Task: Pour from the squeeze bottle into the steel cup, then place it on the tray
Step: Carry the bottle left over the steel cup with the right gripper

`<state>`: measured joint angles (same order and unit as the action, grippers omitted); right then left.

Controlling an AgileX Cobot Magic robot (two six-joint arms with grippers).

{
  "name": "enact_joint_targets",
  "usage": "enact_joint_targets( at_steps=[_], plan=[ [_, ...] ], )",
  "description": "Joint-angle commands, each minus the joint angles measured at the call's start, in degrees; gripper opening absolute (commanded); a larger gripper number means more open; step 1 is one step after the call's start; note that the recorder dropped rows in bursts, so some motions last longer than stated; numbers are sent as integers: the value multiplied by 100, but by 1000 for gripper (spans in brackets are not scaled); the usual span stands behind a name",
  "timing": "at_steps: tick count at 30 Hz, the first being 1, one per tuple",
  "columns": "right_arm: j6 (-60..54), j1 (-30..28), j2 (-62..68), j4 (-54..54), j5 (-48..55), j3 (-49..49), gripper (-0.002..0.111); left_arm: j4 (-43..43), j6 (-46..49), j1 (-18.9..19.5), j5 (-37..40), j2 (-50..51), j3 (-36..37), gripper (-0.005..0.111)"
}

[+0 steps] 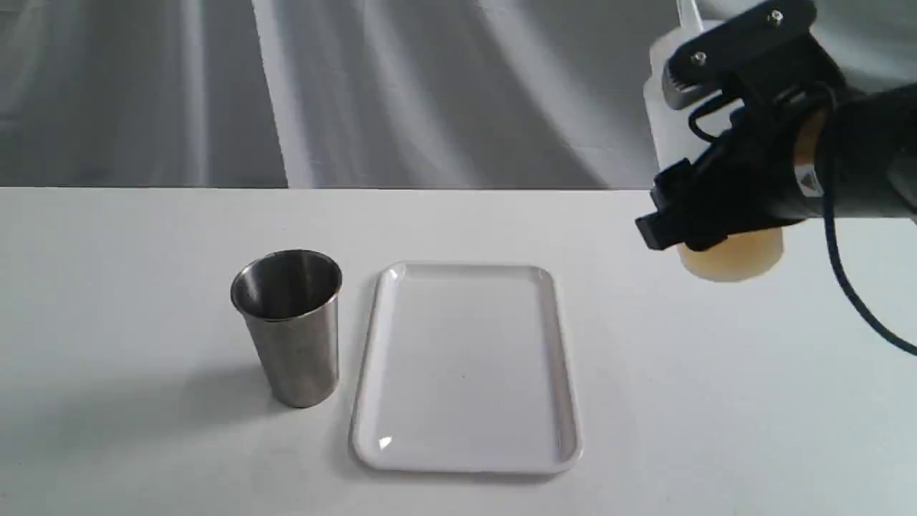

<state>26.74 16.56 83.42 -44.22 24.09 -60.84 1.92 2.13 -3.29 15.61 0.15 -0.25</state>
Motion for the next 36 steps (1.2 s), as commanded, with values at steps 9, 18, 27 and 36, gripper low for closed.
enact_joint_targets(
  at_steps=[9, 18, 27, 36],
  plan=[
    [53, 1112, 1314, -1330, 1013, -1616, 6, -4, -26, -33, -39, -15, 25, 0],
    [-224, 1806, 2476, -1883, 1868, -2887, 6, -4, -8, -33, -39, -15, 25, 0],
    [-397, 2186, 3300, -2476, 2127, -3386, 6, -4, -8, -33, -39, -15, 25, 0],
    [-397, 2386, 3680, -2827, 2328, -3386, 6, -4, -30, -33, -39, -15, 25, 0]
  ],
)
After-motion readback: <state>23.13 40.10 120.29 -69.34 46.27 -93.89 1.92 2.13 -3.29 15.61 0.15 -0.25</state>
